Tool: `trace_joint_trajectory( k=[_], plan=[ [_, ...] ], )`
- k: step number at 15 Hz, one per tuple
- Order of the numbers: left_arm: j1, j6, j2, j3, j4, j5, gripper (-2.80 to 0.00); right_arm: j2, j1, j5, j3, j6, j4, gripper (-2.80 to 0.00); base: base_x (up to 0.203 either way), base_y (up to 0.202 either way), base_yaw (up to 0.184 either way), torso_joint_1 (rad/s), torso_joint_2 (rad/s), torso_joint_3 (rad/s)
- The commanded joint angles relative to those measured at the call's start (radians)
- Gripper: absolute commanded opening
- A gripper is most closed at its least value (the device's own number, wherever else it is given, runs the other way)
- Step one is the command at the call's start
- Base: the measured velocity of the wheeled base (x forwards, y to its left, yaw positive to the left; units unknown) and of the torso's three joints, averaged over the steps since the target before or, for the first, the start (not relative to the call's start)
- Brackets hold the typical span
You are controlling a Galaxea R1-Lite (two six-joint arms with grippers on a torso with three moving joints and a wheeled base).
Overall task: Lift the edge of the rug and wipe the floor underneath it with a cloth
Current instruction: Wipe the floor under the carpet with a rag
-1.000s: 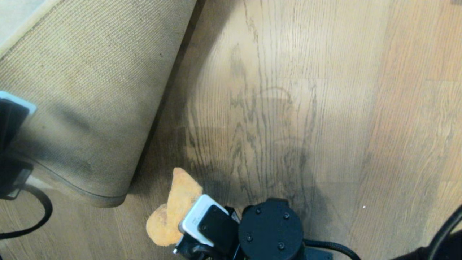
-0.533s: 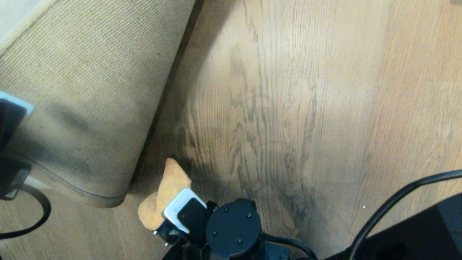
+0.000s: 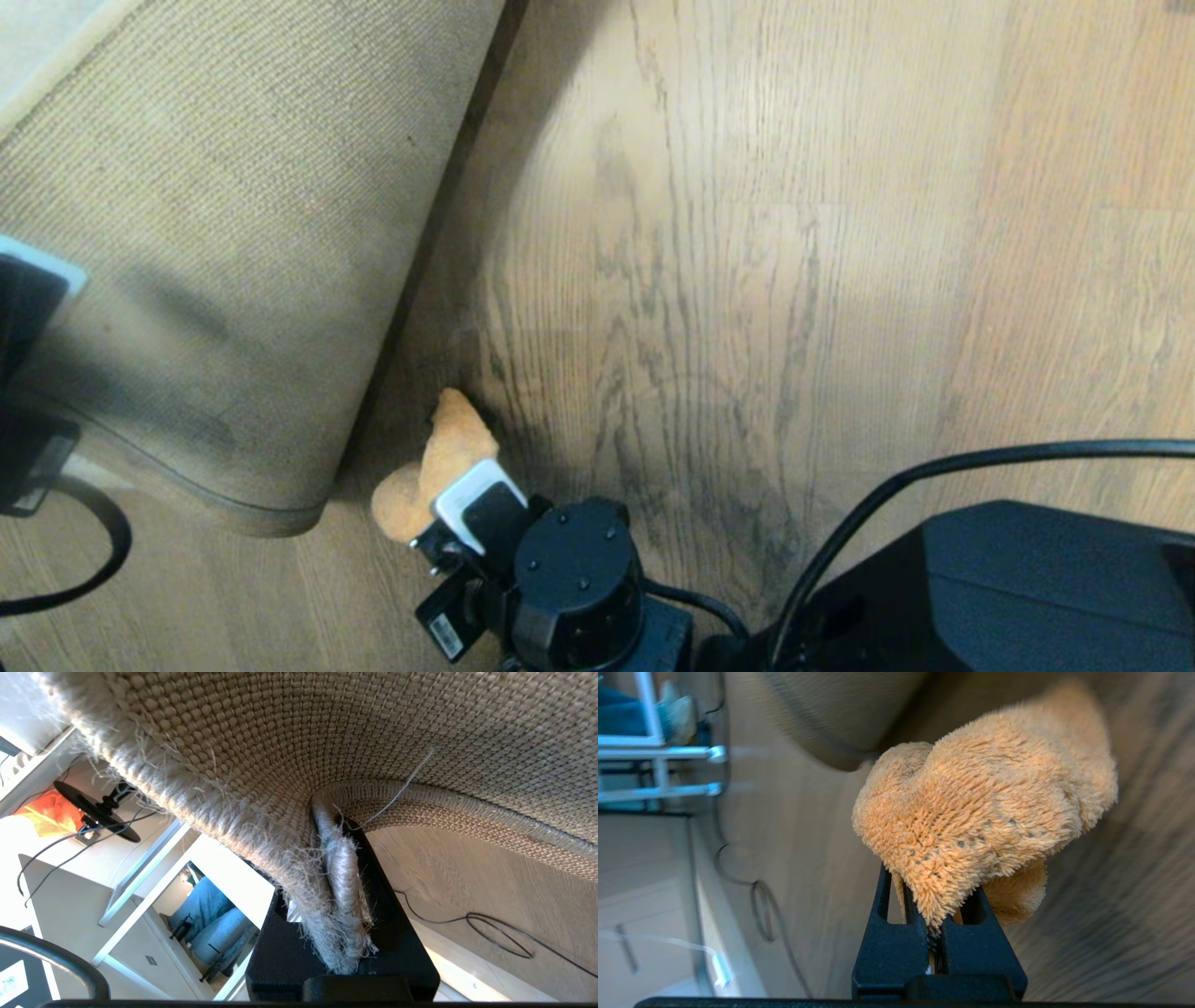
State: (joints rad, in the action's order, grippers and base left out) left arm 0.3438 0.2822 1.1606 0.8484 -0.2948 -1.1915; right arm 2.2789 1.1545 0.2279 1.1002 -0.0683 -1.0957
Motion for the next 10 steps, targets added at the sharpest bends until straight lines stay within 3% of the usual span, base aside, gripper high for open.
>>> trace_joint_trajectory(
  k=[1, 10],
  plan=[
    [0.001, 0.003, 0.001, -0.003, -0.004, -0.007, -2.80, 0.032, -0.031, 0.003, 0.026, -0.001, -0.008, -2.80, 0.000, 0.000, 0.000, 0.000, 0.00, 0.000],
    [0.007, 0.002, 0.010, -0.018, -0.004, -0.007, -2.80, 0.138, -0.097, 0.010, 0.147, -0.005, -0.045, -2.80, 0.000, 0.000, 0.000, 0.000, 0.00, 0.000]
  ],
)
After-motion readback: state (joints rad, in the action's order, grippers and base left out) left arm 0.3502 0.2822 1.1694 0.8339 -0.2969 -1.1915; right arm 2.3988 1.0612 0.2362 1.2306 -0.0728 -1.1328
